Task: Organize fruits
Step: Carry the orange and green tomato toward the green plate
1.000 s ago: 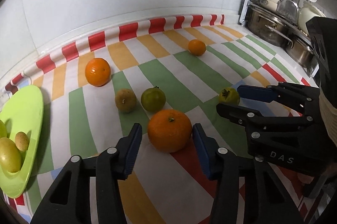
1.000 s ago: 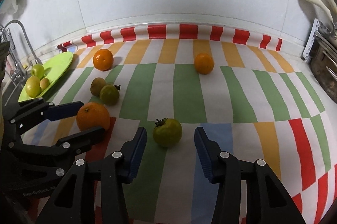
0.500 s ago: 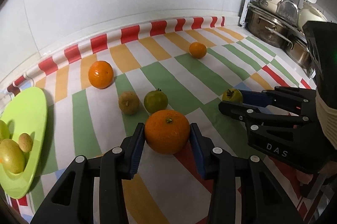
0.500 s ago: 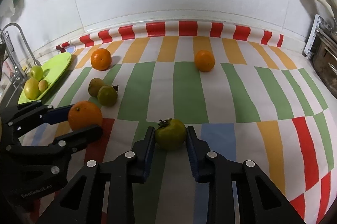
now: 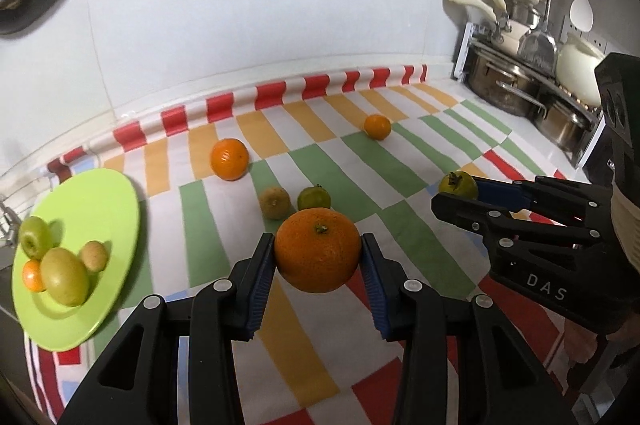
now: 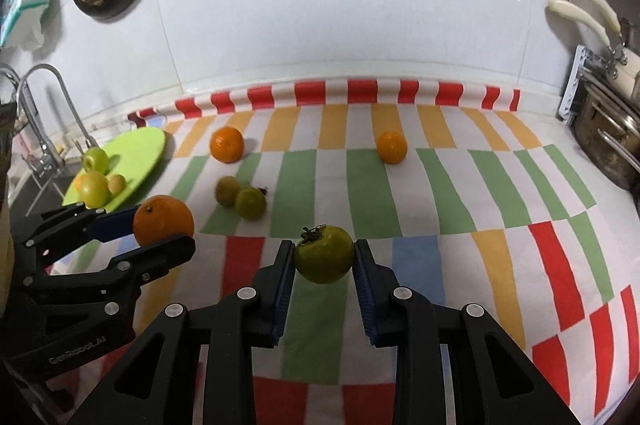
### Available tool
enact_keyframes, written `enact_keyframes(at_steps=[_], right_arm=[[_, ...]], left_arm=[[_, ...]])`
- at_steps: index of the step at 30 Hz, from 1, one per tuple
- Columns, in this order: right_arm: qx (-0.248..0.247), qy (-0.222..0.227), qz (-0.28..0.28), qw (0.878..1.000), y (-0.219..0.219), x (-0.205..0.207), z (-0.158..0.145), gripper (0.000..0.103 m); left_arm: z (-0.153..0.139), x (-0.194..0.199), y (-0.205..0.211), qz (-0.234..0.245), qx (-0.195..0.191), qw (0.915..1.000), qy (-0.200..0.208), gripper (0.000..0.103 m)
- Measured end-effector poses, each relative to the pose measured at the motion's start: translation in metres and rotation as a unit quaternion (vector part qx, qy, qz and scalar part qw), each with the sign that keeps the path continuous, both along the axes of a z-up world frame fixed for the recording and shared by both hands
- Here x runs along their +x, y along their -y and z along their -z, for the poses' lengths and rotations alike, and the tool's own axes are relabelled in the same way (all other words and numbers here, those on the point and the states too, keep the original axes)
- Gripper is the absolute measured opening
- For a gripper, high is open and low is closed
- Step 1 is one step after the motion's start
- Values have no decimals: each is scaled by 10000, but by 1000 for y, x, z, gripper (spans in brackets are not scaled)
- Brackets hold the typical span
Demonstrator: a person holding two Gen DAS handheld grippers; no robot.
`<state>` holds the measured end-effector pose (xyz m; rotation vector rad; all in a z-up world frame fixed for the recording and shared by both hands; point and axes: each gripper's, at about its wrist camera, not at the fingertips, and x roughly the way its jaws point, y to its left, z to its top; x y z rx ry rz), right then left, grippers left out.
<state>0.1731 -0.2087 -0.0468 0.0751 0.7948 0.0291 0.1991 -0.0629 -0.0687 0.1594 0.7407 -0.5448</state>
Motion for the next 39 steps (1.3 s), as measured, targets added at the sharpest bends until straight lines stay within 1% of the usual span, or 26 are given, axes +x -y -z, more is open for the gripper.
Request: enact_keyframes(at_steps=[9,20,30,39], right_arm=[[-2,313,-110,9994,-28,-18,-25,30],[-51,739,-487,9961,-71,-31,-53,30],[23,1002,-922,9907,-110,-24,-68,30],[98,1100,-1407,9839,-146,-3,-73,30]], left_arm=[[-23,-20,-33,-295,-130,9992,248,42],[-45,-38,-77,-728,-185,9958,526,42],[-63,-42,-116,-1129,-107,9902,820,42],[-73,-36,-153,-1597,-56,9825,961,42]])
